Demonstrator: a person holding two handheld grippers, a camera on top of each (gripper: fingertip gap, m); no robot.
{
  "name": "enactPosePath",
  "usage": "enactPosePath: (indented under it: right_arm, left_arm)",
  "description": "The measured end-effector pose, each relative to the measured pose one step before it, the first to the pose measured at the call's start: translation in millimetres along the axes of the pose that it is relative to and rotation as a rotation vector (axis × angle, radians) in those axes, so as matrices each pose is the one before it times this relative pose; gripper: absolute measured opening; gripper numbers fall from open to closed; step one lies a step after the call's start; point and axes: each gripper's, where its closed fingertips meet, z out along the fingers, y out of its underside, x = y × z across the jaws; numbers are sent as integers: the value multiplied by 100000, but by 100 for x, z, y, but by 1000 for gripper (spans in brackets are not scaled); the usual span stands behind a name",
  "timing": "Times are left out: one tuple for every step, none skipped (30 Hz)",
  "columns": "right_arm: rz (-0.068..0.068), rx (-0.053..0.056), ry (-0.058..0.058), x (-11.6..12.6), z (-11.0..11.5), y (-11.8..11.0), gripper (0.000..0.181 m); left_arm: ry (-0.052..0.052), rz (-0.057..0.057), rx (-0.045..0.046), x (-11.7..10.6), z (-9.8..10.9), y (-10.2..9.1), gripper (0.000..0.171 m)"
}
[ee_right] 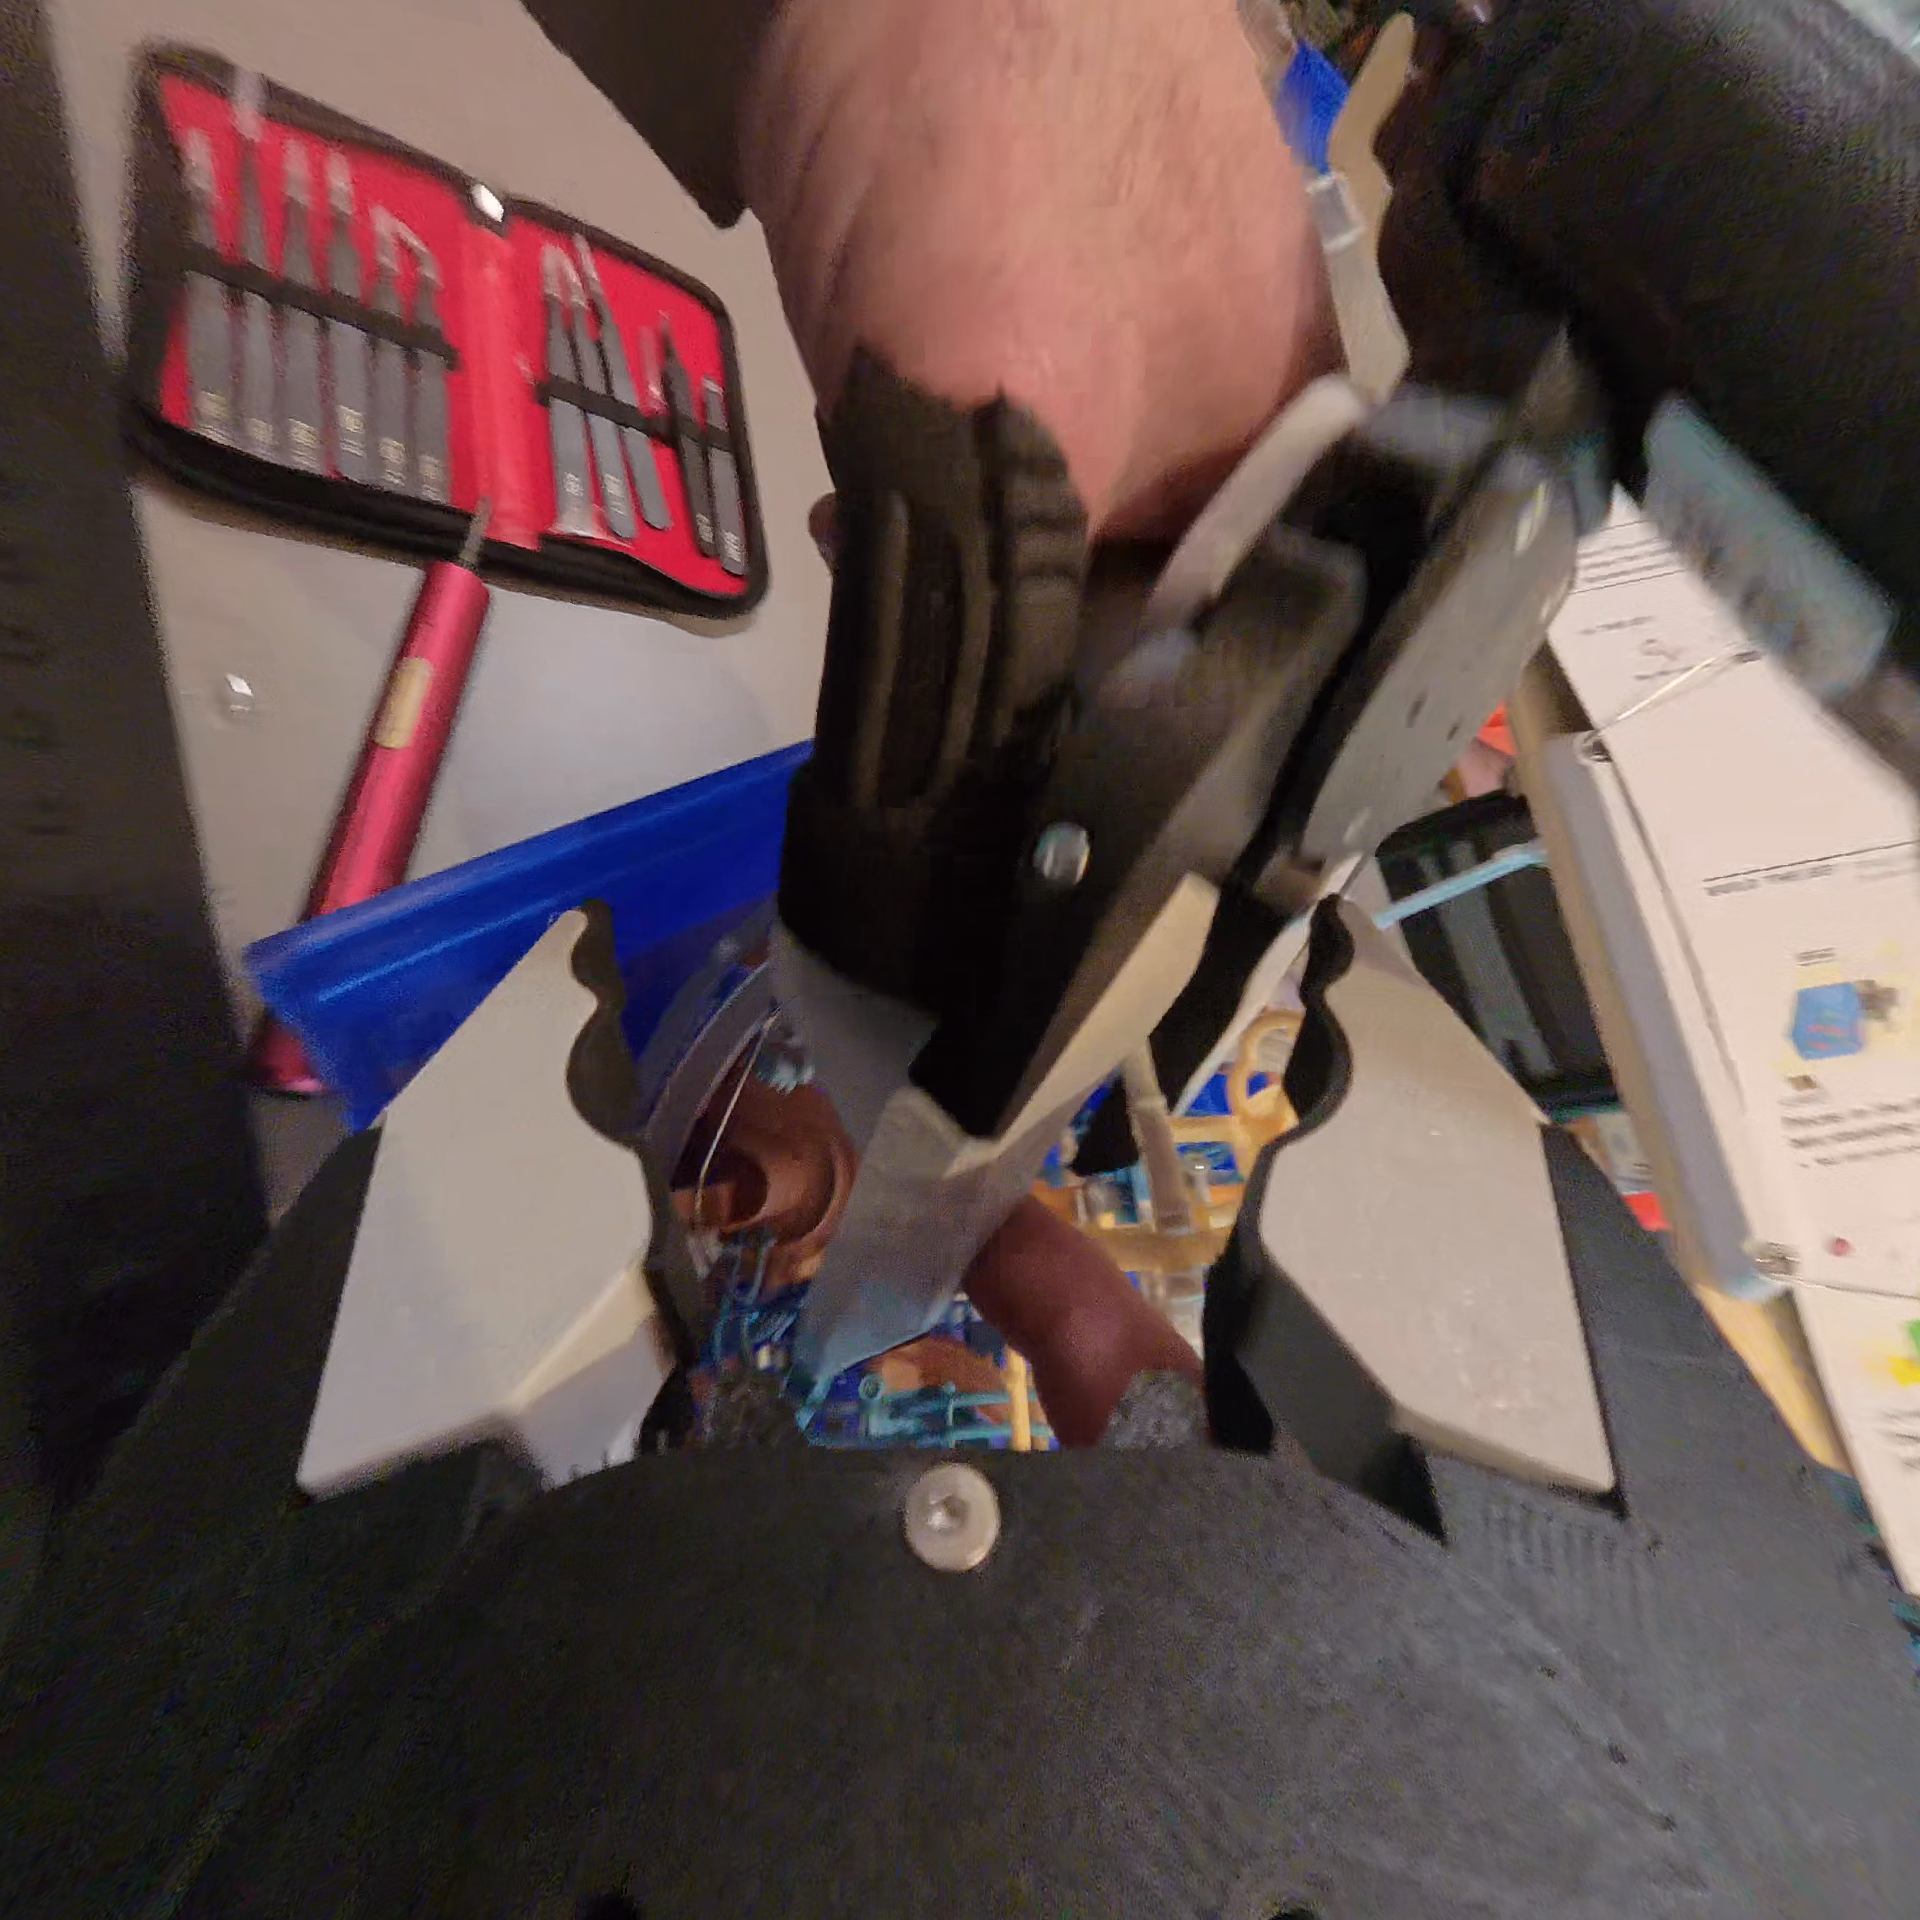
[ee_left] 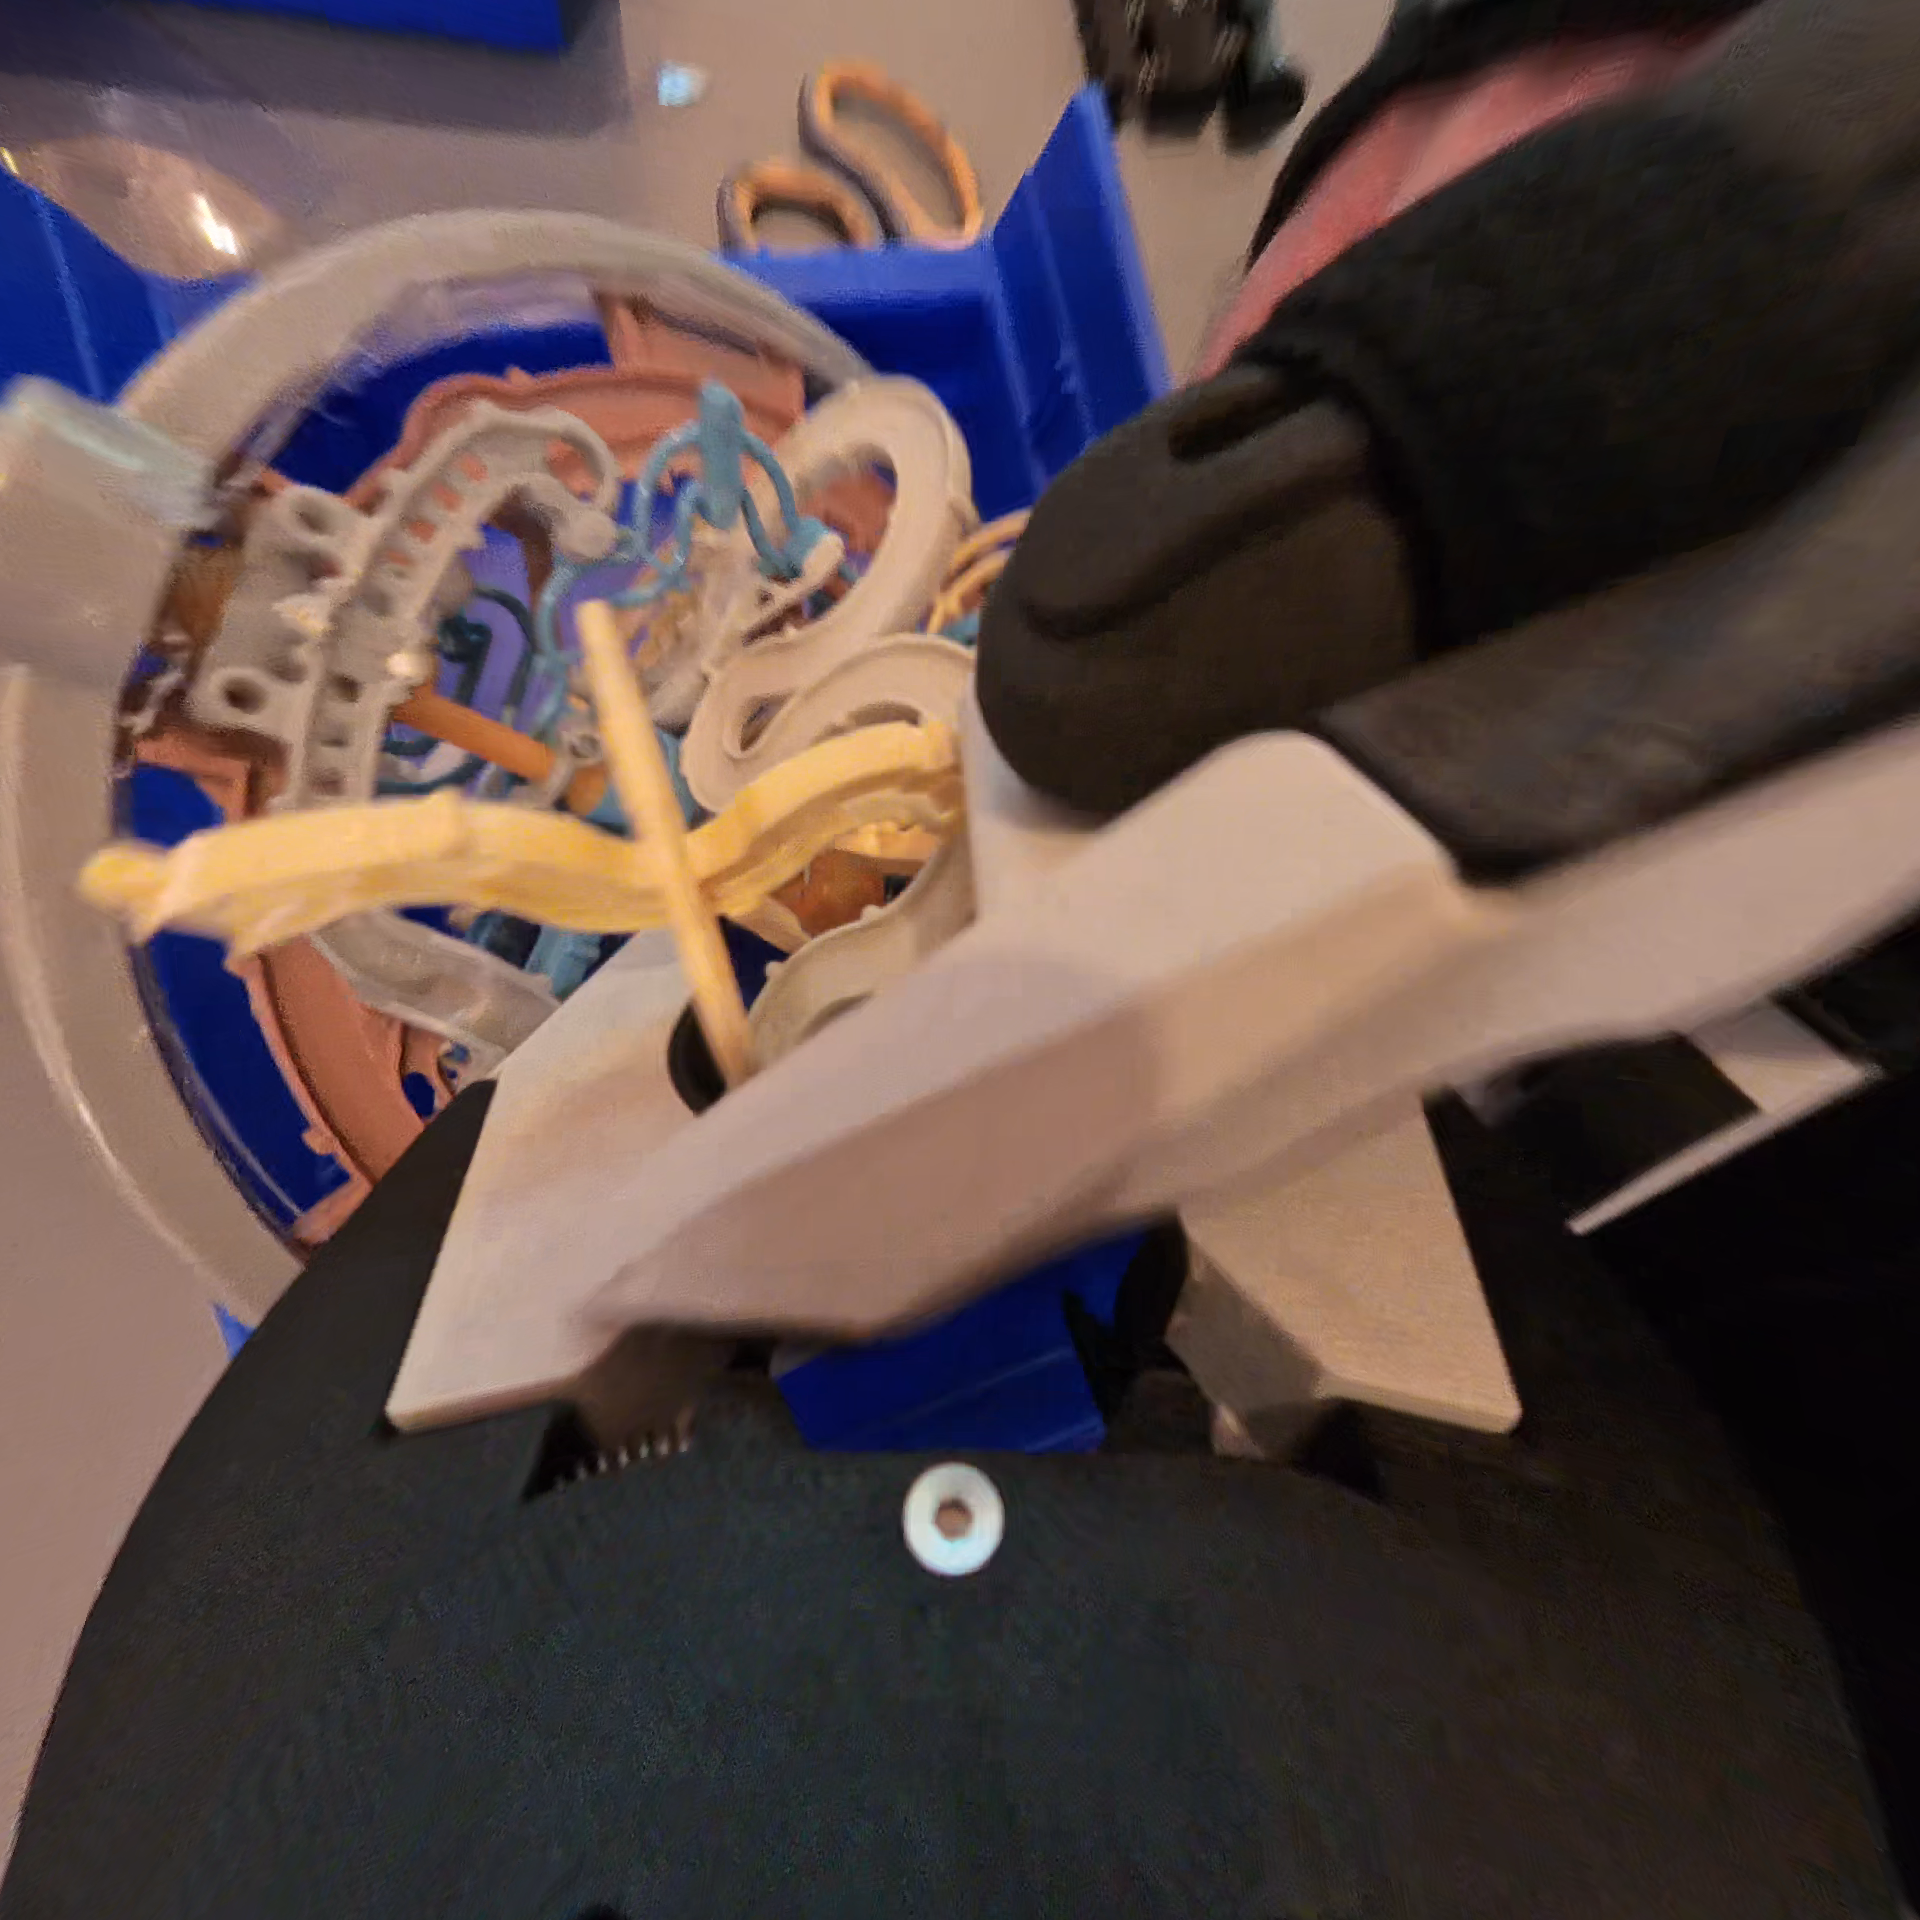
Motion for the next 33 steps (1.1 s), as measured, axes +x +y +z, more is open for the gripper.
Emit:
enactPosePath:
  right_arm:
    - [2158, 2244, -1391, -144, -385, 18, 123]
    - [1099, 2535, -237, 73, -413, 23, 120]
    - [1535, 2168, 30, 209, -384, 79, 117]
    - [2487, 1571, -682, 190, -262, 91, 111]
    - [2575, 963, -804, 164, -145, 64, 111]
    - [1550, 1340, -588, 124, -92, -69, 111]
    - [1364, 2366, -843, 78, -191, -309, 107]
    - [2849, 2658, -1940, -51, -233, -430, 100]
    - [2776, 1793, -2926, -256, -190, -359, 100]
    - [1155, 15, -1159, -83, -176, -60, 101]
    - [-72, 916, 227, 135, -361, -183, 97]
    - [1104, 3558, -579, 103, -583, -629, 92]
    - [3059, 2976, -2183, 27, -573, -724, 93]
    - [3007, 2281, -2460, 60, -526, -729, 96]
    - [2326, 2134, -2322, 103, -489, -757, 98]
    - [2564, 1398, -2461, 94, -343, -698, 103]
    - [2405, 203, -2425, 70, -151, -494, 112]
    - [1280, 402, -1830, 88, -44, -433, 112]
    - [792, 471, -514, 226, 40, -448, 114]
    - [-589, -715, -332, 149, 39, -412, 116]
    - [-2093, -81, 2189, 426, -79, -621, 117]
    - [-2447, -205, 2926, 600, -128, -674, 118]
    - [-2154, -1535, 1799, 437, -14, -485, 128]
    - [-1205, -1848, 288, 242, 104, -387, 136]
    - [-592, -2026, -2292, -122, 217, -243, 141]
    - [-560, -2118, -3176, -292, 339, -79, 146]
    - [-771, -1368, -1818, -133, 443, -43, 150]
    - [344, -905, -3997, -492, 591, 54, 155]
    - [2714, -621, -6606, -866, 704, 162, 155]
    - [3727, 707, -6705, -914, 678, 63, 155]
    - [3460, 1670, -7181, -1091, 551, -24, 156]
    - [2570, 1473, -3804, -524, 356, 39, 152]
    - [1197, 996, -1193, -134, 53, 135, 149]
  left_arm:
    - [845, 506, 5027, 214, -485, -551, 87]
    - [-23, 2133, 4761, 203, -628, -618, 90]
    - [-98, -140, 4874, 32, -732, -700, 89]
    - [-165, -3471, 3255, -286, -494, -375, 91]
    - [315, -2221, 4986, -203, -493, -559, 87]
    - [-614, -43, 5582, -158, -516, -666, 83]
    - [-109, 172, 2920, 48, -263, -214, 83]
    - [1093, 343, 604, 331, -62, 191, 83]
    - [1064, 213, 1878, 361, -117, 8, 82]
    - [4, -484, 4341, 157, -298, -421, 82]
    - [-1537, 432, 3324, -86, -474, -336, 80]
    - [-3140, 1901, 1740, -305, -556, -114, 79]
    - [-1871, 871, 934, -145, -519, 6, 79]
    - [-1864, 1017, 2469, -63, -484, -273, 80]
    - [-360, 521, 4636, 229, -653, -755, 80]
    - [7473, -2525, 6129, 1288, -742, -1047, 72]
    - [8010, -6144, 7193, 1098, -708, -1295, 65]
    - [-1344, -3078, -334, -325, -312, -114, 70]
    - [-3516, 3872, -6567, -290, -123, 887, 76]
    - [-1430, 4522, -2846, 271, -165, 342, 71]
    - [-1297, 368, 729, 206, -148, -260, 71]
    - [-1768, 52, -559, 87, -17, -52, 71]
    - [-1167, 2708, -3526, 303, 161, 412, 70]
    - [-1432, 2616, -3982, 293, 307, 389, 66]
    - [-1402, 223, -4339, 142, 444, 330, 63]
    - [2299, -592, -5430, 694, 609, 422, 62]
    - [4313, -456, -5372, 1077, 764, 304, 60]
    - [1263, -876, -4576, 517, 893, 82, 61]
    - [-13, -272, -4300, 237, 888, -45, 63]
    - [1103, 1463, -1632, 484, 671, -510, 63]
    - [1028, 108, -822, 361, 467, -653, 60]
    - [1718, -922, -3662, 352, 467, -59, 51]
    - [313, 990, -6074, 98, 513, 568, 42]
